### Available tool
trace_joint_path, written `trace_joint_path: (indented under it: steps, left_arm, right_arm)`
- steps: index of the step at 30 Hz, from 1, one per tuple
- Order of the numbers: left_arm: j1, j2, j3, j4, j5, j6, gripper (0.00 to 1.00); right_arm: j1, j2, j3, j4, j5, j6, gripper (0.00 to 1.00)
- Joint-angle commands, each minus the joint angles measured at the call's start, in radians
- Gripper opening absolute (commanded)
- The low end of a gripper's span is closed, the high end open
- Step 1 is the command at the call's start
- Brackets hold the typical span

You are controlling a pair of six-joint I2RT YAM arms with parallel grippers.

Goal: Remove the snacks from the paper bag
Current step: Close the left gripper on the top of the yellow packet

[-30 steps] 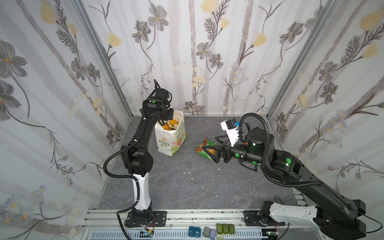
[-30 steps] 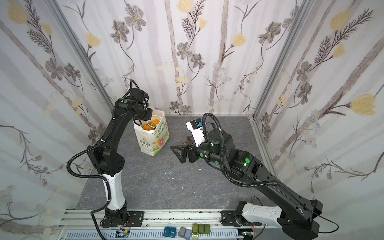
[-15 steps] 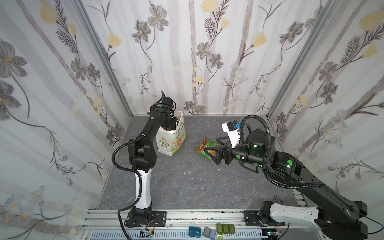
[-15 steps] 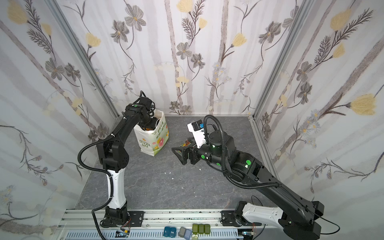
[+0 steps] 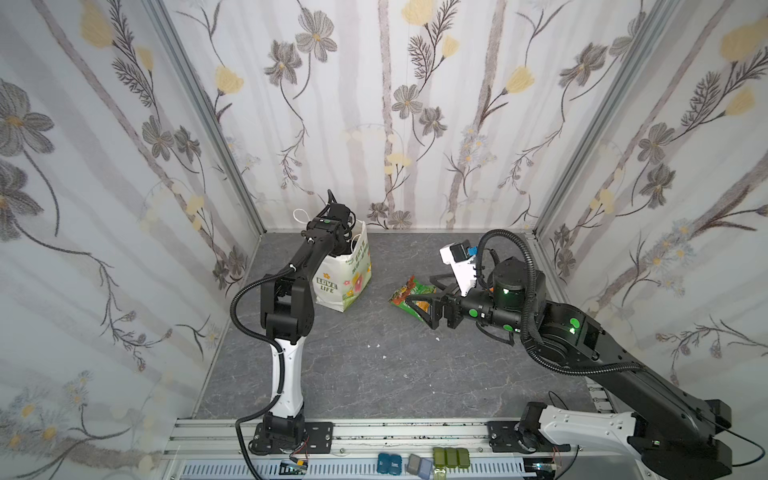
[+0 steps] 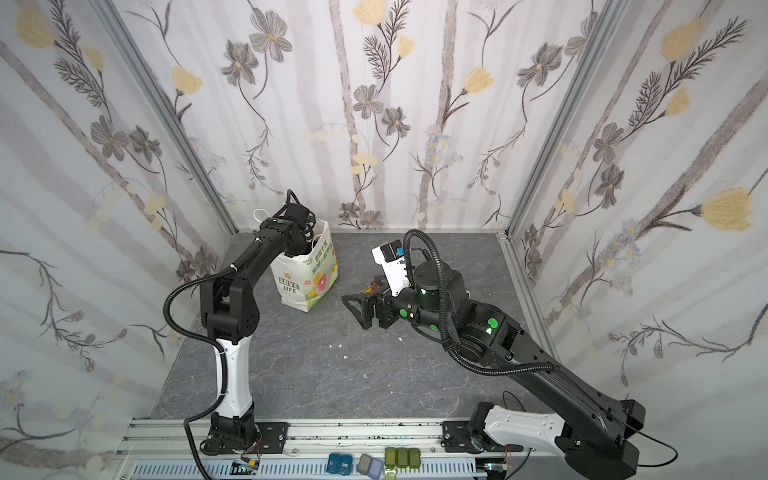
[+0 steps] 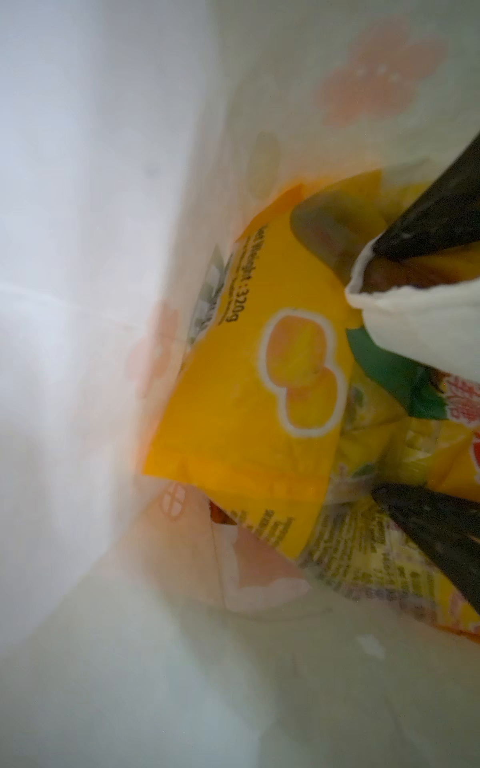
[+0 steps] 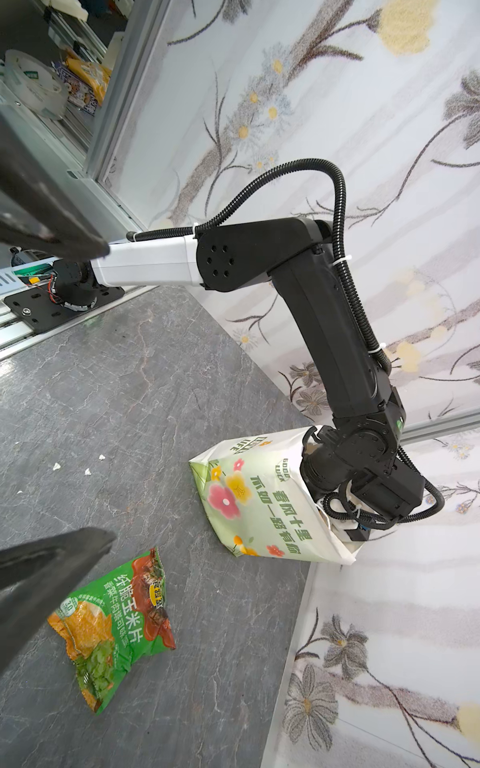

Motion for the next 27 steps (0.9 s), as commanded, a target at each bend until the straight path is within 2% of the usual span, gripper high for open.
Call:
trace_joint_path:
  steps: [1,3,7,10,13,16,27]
  left_arm:
    - [0.006,0.037,-0.032,-0.113,-0.019,-0.021,0.73]
    - [0.007,0.035,-0.039,-0.110,-0.016,-0.027,0.62]
    - [0.007,0.024,-0.047,-0.105,-0.003,-0.040,0.33]
    - [0.006,0.009,-0.052,-0.103,0.003,-0.047,0.17]
    - [0.006,-0.006,-0.052,-0.104,0.008,-0.052,0.07]
    - [0.006,-0.023,-0.047,-0.106,0.016,-0.057,0.00]
    - [0.006,-0.066,0.030,-0.153,0.000,-0.045,0.00]
  right_arm:
    - [0.001,0.005,0.013,0.000,0.000,0.000,0.99]
    - [0.001,0.005,0.013,-0.002,0.000,0.001,0.99]
    - [0.001,0.001,0.015,-0.002,0.001,0.001,0.99]
    - [0.002,0.000,0.014,-0.005,0.001,0.001,0.99]
    - [0.002,-0.004,0.011,-0.006,0.004,0.001,0.99]
    - [0.003,-0.010,0.006,-0.003,0.006,0.001,0.99]
    - [0.003,-0.018,0.001,-0.005,0.017,0.003,0.99]
